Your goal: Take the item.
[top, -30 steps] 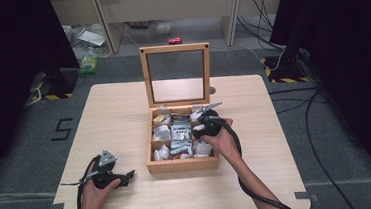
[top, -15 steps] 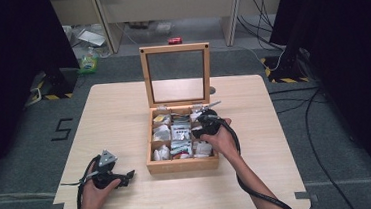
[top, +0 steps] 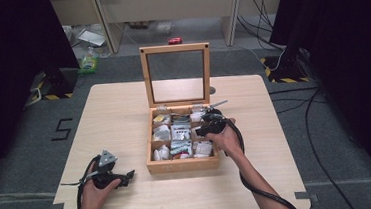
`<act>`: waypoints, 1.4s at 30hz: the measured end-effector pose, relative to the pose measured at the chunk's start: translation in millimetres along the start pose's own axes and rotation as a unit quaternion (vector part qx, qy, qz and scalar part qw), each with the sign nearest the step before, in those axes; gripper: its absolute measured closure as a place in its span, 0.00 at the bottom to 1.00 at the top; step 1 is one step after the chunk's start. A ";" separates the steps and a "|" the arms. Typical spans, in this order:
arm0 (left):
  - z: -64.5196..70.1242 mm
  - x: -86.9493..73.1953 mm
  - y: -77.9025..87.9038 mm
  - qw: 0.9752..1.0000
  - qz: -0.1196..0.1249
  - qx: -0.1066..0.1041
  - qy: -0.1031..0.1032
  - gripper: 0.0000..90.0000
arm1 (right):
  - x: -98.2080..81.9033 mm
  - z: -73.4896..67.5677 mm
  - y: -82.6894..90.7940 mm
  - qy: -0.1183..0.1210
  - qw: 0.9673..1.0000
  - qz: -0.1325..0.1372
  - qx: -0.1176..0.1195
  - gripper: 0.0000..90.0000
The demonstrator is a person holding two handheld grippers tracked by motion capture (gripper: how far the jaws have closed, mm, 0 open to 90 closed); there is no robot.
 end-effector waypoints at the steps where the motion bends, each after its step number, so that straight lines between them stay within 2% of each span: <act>1: 0.0 0.0 0.0 1.000 0.000 0.000 0.000 0.00 | 0.0 0.3 0.5 0.000 1.000 0.004 0.004 0.79; 8: 0.0 0.0 0.0 1.000 0.000 0.000 0.000 0.00 | 3.1 -2.8 4.3 -0.020 0.997 0.045 0.059 0.90; 13: 0.0 0.0 0.0 1.000 0.000 0.000 0.000 0.00 | 5.5 -9.3 3.7 -0.015 0.996 0.048 0.079 0.90; 16: 0.0 0.0 0.0 1.000 0.000 0.000 0.000 0.00 | 6.1 -11.6 0.8 -0.005 0.997 0.038 0.066 0.88; 17: 0.0 0.0 0.0 1.000 0.000 0.000 0.000 0.00 | 5.7 -9.4 -1.1 0.000 0.998 0.030 0.047 0.85; 21: 0.0 0.0 0.0 1.000 0.000 0.000 0.000 0.00 | 5.4 -8.5 -3.3 0.006 0.999 0.020 0.033 0.84; 26: 0.0 0.0 0.0 1.000 0.000 0.000 0.000 0.00 | 5.1 -7.6 -3.6 0.015 1.000 0.015 0.020 0.90; 27: 0.0 0.0 0.0 1.000 0.000 0.000 0.000 0.00 | 4.8 -6.8 -3.1 0.017 1.000 0.015 0.016 0.95; 31: 0.0 0.0 0.0 1.000 0.000 0.000 0.000 0.00 | 5.2 -4.8 -1.4 0.021 1.000 0.021 0.009 1.00; 38: 0.0 0.0 0.0 1.000 0.000 0.000 0.000 0.00 | 8.4 -4.4 4.6 0.026 0.999 0.036 0.006 1.00; 42: 0.0 0.0 0.0 1.000 0.000 0.000 0.000 0.00 | 13.5 -5.2 13.9 0.029 0.998 0.051 0.003 1.00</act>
Point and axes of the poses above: each handheld gripper's, and its own axes: y roughly backward along the jaws, x roughly out of its top, z roughly to its right, the point moved 10 cm from there along -y, roughly forward along the jaws, and after that the axes turned 12 degrees about x, right-handed, at the moved point
